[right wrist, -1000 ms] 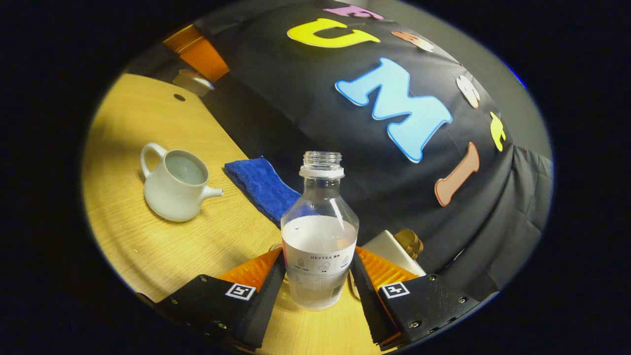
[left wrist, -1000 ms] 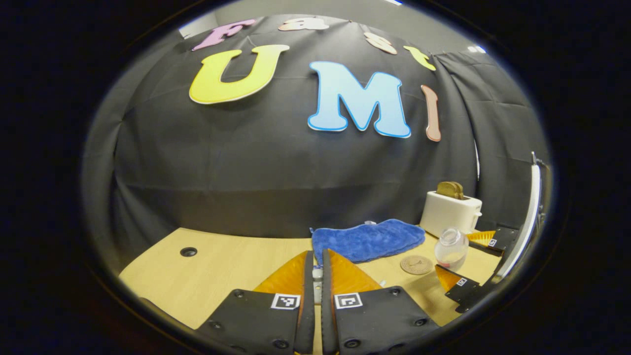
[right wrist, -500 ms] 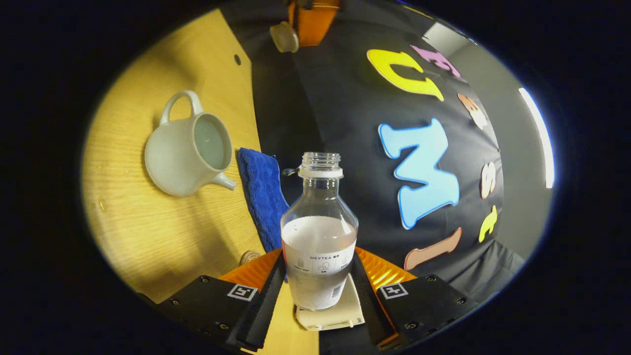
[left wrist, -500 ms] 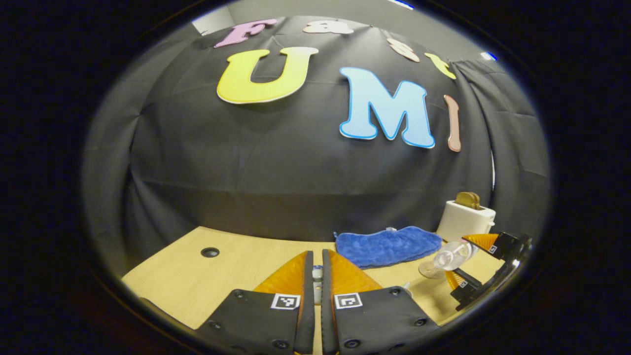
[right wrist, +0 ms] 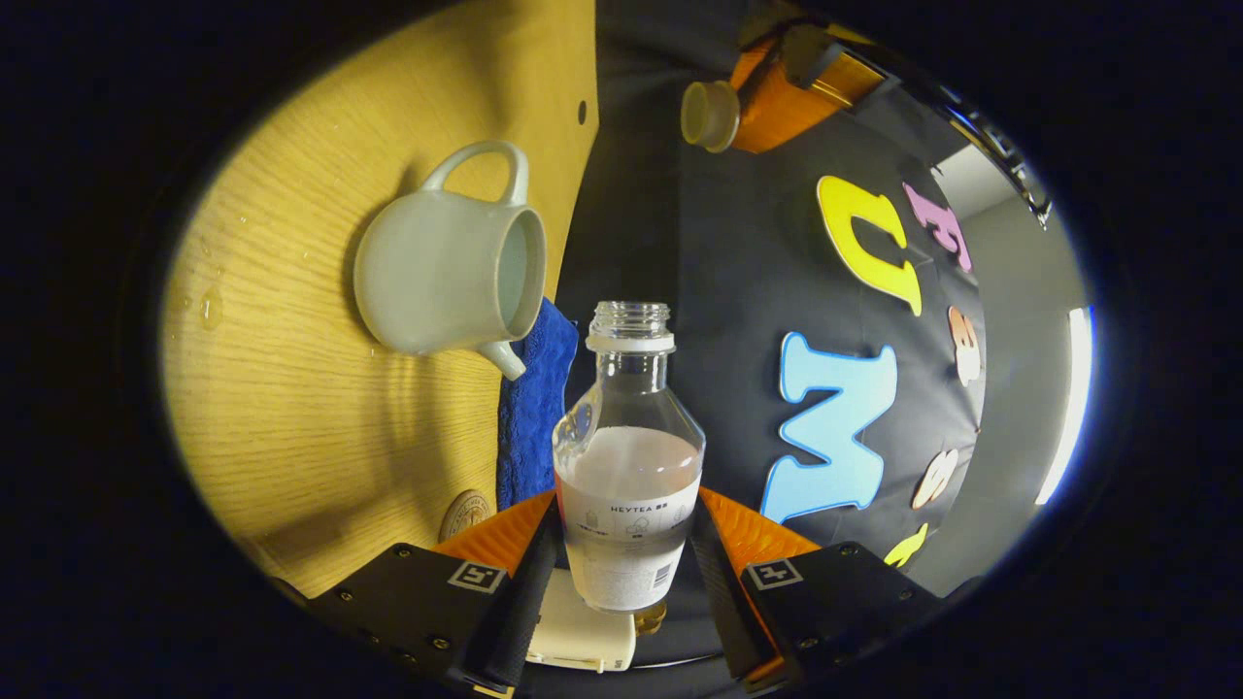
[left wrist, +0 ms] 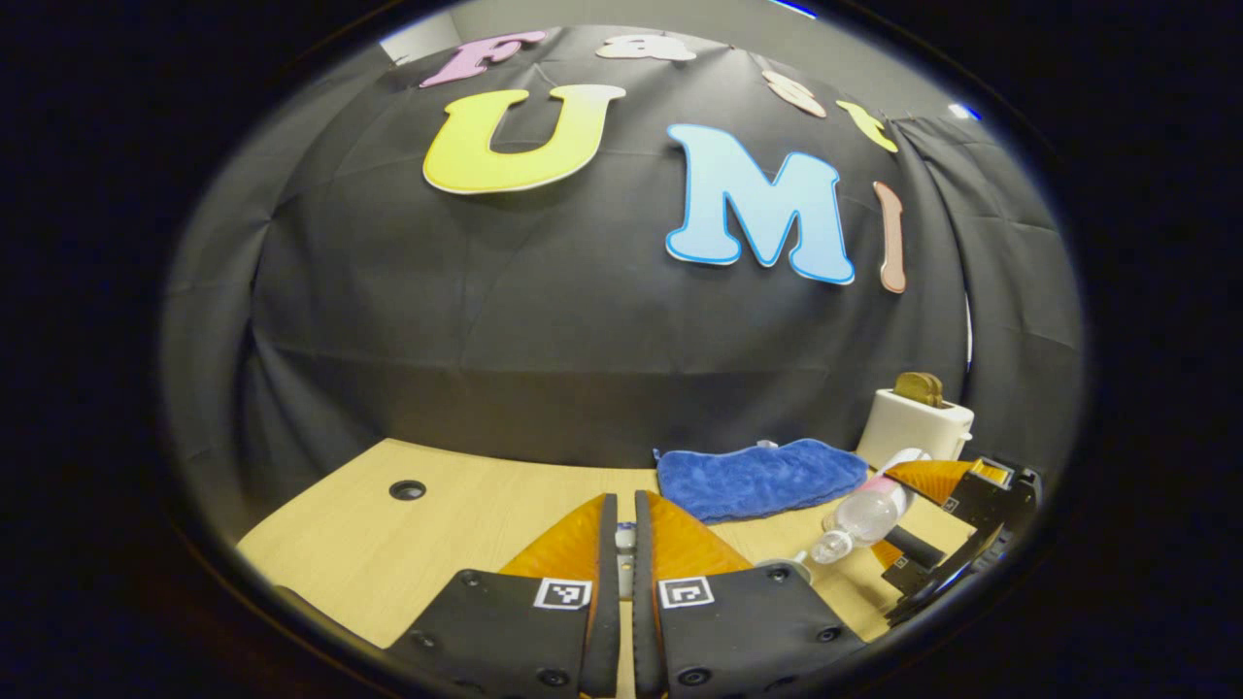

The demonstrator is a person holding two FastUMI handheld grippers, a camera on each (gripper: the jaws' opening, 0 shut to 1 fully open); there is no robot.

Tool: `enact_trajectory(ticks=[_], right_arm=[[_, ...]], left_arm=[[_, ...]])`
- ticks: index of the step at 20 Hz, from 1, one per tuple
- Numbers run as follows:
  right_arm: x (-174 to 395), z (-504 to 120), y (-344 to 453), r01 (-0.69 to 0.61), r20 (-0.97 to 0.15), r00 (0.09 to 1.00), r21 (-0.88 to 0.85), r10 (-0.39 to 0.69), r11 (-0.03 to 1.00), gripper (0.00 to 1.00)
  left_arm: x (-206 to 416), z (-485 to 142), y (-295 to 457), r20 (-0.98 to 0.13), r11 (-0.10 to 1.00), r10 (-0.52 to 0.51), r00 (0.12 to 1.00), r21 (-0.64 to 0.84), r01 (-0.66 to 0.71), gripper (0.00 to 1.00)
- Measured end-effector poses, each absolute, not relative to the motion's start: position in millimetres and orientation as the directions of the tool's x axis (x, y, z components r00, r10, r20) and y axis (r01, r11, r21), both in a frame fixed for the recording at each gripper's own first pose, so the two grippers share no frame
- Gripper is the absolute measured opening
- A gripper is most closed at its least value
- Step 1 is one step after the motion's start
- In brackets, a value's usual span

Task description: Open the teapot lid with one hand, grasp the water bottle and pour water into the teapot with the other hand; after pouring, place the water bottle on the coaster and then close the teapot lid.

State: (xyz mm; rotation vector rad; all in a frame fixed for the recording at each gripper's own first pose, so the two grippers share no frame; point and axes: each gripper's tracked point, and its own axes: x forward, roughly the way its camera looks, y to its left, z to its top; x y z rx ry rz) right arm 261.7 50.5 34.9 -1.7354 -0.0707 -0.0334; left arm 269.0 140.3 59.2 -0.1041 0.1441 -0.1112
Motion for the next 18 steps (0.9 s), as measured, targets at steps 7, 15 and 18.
enact_trajectory(ticks=[7,15,18], right_arm=[[259,37,55,0.092,0.074,0.994,-0.955,0.075,-0.281,0.75],[266,43,58,0.138,0.096,0.988,-0.907,0.125,-0.399,0.75],[269,49,59,0.152,0.105,0.986,-0.89,0.132,-0.431,0.75]], left_arm=[[269,57,139,-0.139,0.987,-0.124,0.982,-0.122,0.107,0.11],[269,59,141,-0.135,0.986,-0.124,0.983,-0.129,0.107,0.14],[268,59,141,-0.136,0.985,-0.127,0.983,-0.135,0.108,0.11]])
